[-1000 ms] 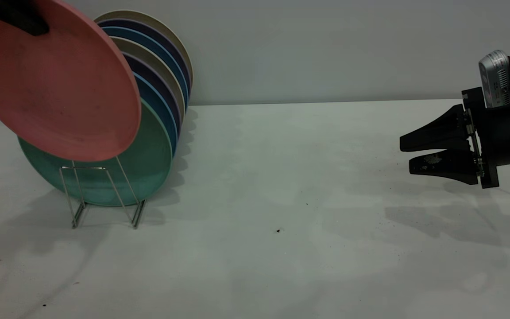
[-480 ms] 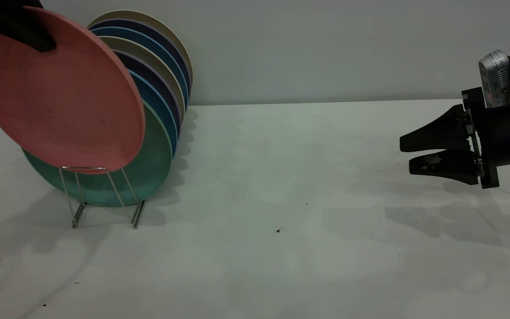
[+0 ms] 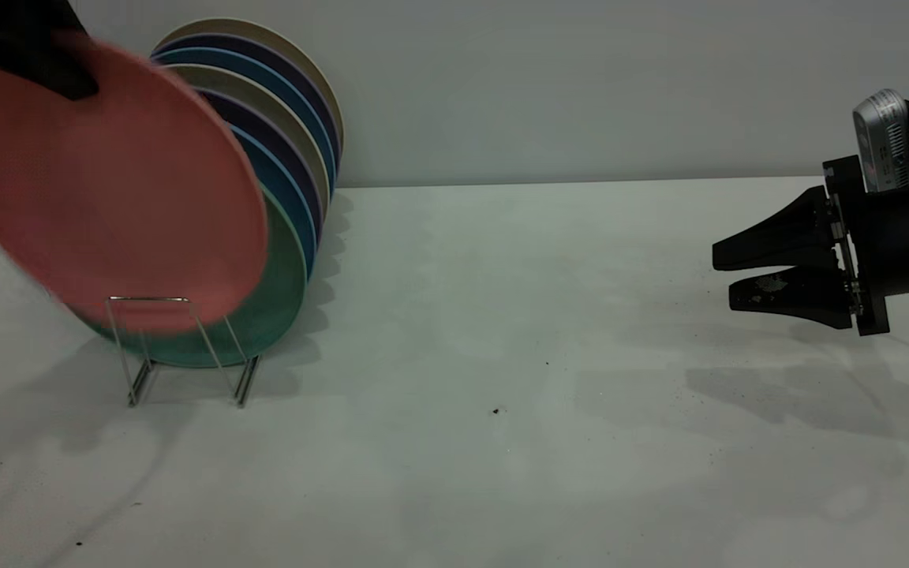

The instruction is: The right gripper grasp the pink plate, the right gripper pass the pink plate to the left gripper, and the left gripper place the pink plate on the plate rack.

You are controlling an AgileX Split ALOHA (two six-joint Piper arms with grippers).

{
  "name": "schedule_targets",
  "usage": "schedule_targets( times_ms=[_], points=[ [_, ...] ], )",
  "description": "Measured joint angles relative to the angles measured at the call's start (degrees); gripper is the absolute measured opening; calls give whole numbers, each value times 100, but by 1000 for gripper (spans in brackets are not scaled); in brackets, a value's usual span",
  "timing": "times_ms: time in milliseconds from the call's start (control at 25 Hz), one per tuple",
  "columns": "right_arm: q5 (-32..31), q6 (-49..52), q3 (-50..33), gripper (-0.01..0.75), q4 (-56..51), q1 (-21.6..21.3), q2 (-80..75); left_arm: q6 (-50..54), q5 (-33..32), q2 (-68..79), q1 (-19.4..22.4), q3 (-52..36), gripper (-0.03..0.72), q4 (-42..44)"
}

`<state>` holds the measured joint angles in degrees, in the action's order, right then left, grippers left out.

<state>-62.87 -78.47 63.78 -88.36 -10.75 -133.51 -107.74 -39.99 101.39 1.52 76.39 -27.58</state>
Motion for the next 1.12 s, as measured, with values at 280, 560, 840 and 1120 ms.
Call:
schedule_targets(
  times_ms=[280,560,840,1120],
  points=[
    [0,0,0,440,0,0,0,619,-18,0,-1,0,445,93],
    [-16,6,0,440,-13,0,0,997,-39,-336,-1,0,472,133],
    [-168,129,0,428,-109,0,384,1543,-107,-1262,-1,0,472,145],
    [-268,1046,-10,403,1209,0,2556,4469,-541,-2195,-1,0,472,42]
  ],
)
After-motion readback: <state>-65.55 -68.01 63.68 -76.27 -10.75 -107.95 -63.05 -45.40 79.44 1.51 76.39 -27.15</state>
